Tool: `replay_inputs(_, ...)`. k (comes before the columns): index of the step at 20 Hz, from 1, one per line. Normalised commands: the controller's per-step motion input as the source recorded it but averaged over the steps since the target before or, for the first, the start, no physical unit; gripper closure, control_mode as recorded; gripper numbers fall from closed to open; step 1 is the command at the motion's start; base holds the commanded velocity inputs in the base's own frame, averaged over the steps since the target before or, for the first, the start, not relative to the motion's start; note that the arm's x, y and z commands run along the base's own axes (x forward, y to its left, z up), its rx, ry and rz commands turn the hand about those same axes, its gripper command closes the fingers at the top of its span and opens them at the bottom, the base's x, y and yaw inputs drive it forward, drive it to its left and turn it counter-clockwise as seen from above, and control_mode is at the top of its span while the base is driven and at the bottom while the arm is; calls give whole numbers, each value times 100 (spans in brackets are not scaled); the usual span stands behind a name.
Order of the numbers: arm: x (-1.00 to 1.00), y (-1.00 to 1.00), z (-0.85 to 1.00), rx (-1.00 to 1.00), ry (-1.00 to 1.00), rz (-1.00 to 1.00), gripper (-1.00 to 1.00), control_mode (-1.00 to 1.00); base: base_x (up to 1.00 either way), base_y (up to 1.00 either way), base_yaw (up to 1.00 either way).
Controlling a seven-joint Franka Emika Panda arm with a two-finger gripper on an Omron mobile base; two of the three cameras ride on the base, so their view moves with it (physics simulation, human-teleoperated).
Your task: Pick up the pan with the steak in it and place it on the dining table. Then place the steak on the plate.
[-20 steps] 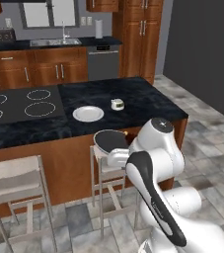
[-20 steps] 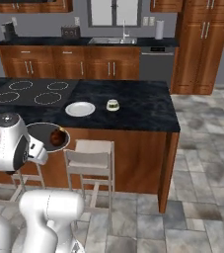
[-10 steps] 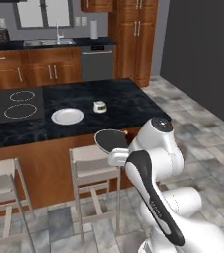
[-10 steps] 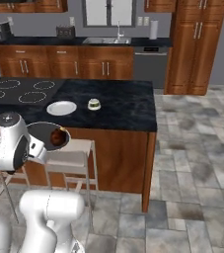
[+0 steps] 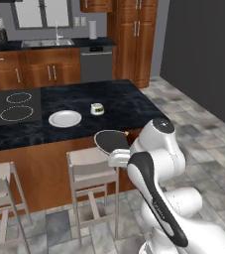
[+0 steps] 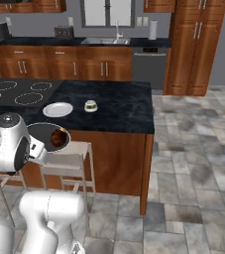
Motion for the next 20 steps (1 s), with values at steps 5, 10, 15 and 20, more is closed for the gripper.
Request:
replay_inputs(5,0,0,0,0,0,0,100,100,72,-1,-1)
replay_inputs(10,0,0,0,0,0,0,100,100,66,0,0)
replay_inputs(15,0,0,0,0,0,0,100,100,53,0,0)
replay_inputs(20,0,0,0,0,0,0,100,100,55,0,-1)
